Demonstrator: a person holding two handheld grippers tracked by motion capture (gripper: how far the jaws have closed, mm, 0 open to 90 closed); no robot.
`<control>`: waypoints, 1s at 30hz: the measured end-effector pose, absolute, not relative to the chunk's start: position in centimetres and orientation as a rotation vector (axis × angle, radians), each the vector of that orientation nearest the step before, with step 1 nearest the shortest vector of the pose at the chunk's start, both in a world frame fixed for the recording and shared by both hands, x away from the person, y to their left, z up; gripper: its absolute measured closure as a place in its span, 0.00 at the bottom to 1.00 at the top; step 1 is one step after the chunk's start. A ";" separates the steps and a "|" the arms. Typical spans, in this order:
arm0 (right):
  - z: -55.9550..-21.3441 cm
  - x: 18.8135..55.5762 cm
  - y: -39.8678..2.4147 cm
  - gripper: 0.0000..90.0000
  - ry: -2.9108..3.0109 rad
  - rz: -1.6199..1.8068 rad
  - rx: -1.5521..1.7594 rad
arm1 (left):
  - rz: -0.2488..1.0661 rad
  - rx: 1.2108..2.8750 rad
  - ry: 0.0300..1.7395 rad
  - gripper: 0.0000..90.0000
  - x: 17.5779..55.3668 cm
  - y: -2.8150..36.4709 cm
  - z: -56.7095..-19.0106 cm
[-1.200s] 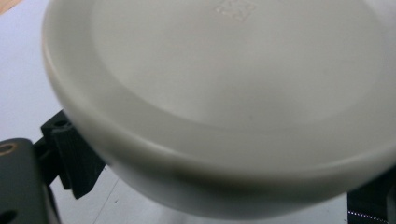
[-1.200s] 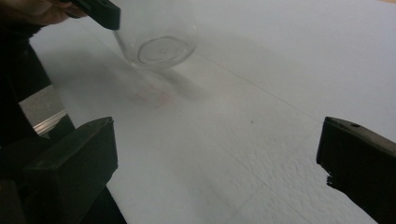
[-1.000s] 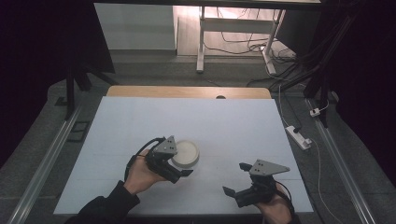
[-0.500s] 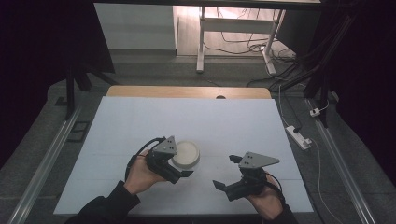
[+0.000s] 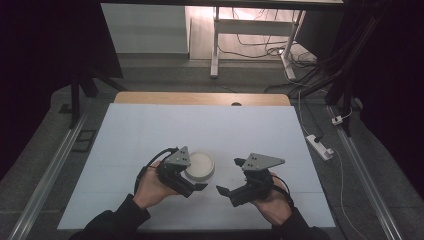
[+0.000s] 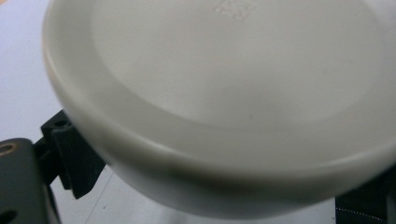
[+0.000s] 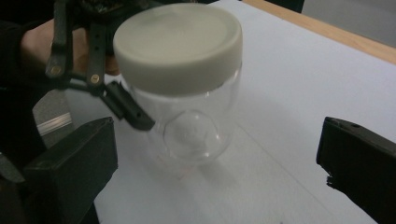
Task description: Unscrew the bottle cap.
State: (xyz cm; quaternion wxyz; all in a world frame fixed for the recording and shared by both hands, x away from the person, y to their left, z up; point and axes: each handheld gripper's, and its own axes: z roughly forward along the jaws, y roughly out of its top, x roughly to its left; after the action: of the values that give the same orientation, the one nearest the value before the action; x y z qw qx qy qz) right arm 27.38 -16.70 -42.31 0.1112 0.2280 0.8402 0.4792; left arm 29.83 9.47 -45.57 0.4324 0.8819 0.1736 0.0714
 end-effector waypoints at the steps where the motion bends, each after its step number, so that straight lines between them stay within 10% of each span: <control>1: -42.2 27.4 -16.4 0.00 2.463 1.401 0.667 | 0.176 2.197 0.433 0.09 29.8 9.4 -45.6; 30: -42.2 29.5 -10.2 0.04 2.524 1.473 0.575 | 0.156 2.212 0.380 0.09 29.4 8.9 -45.3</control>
State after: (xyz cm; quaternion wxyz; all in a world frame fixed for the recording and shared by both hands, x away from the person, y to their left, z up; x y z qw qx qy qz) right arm 29.51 -10.19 -42.25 0.0814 0.1925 0.8447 0.4928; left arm 29.38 8.90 -45.33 0.4314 0.8870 0.1526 0.0624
